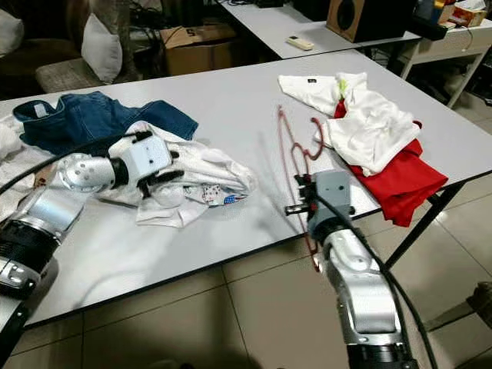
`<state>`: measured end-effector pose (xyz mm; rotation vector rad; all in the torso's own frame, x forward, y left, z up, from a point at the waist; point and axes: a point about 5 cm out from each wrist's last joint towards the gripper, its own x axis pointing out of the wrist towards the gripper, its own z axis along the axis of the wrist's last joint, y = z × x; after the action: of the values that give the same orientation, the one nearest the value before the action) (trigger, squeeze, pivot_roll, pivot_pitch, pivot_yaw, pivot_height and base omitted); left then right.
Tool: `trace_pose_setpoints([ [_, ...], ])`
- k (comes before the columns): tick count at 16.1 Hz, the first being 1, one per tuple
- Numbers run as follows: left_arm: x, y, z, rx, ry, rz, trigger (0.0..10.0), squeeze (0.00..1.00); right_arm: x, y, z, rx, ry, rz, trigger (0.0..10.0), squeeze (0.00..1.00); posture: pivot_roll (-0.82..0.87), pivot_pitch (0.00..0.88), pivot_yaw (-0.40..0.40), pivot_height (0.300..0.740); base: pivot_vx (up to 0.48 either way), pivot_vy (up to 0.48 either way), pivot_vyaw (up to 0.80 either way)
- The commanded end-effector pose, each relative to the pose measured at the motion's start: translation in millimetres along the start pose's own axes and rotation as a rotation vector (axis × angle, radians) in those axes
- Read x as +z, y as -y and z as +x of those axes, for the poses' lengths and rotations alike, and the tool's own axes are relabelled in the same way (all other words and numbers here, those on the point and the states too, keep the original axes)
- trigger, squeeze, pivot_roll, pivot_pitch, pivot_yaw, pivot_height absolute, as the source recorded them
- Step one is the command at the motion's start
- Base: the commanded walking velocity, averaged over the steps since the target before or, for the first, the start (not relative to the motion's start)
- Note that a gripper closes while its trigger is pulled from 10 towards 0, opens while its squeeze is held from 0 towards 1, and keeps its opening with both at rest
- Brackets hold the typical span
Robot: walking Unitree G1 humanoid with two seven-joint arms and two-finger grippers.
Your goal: Hang hanger
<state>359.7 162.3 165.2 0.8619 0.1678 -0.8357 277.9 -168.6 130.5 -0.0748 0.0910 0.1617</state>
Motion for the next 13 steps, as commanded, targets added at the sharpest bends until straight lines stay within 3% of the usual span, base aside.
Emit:
trace_pose_setpoints([
  [1, 3, 0.3, 7.9, 0.006, -0.008, 0.050, 10.0, 0.00, 3, 3.2, -1.2, -0.007, 0.017, 0.001, 10.0, 0.00, -0.17, 0.000, 0.054, 0.740, 0.000, 0.000, 0.00],
  [3, 2, -2.0, 18.1, 0.083, -0.037, 0.067, 10.0, 0.00, 2, 3.1, -2.5, -0.012, 0.015, 0.002, 10.0, 0.00, -0.18, 0.000, 0.058, 0.740, 0.000, 0.000, 0.00],
  [6, -11, 0.8, 24.0, 0.094, -0.112, 0.071, 10.0, 0.00, -5, 3.3, -7.2, -0.020, -0.006, 0.001, 10.0, 0.00, -0.20, 0.000, 0.074, 0.740, 0.000, 0.000, 0.00],
  [7, -13, 0.2, 23.9, 0.103, -0.119, 0.066, 9.6, 0.00, -10, 6.8, -11.3, -0.037, -0.024, 0.002, 10.0, 0.00, -0.21, 0.000, 0.081, 0.740, 0.000, 0.000, 0.00],
  [8, -14, -0.8, 23.8, 0.115, -0.112, 0.057, 4.2, 0.00, -16, 10.6, -15.7, -0.054, -0.045, -0.005, 10.0, 0.00, -0.21, 0.000, 0.081, 0.740, 0.000, 0.000, 0.00],
  [9, -13, -2.2, 24.4, 0.128, -0.097, 0.040, 0.0, 0.00, -22, 14.4, -20.1, -0.069, -0.065, -0.001, 10.0, 0.00, -0.21, 0.000, 0.081, 0.740, 0.000, 0.000, 0.00],
  [13, -11, -7.2, 25.1, 0.171, -0.066, 0.025, 0.0, 0.00, -33, 22.2, -28.7, -0.096, -0.094, -0.005, 10.0, 0.00, -0.22, 0.000, 0.076, 0.740, 0.000, 0.000, 0.00],
])
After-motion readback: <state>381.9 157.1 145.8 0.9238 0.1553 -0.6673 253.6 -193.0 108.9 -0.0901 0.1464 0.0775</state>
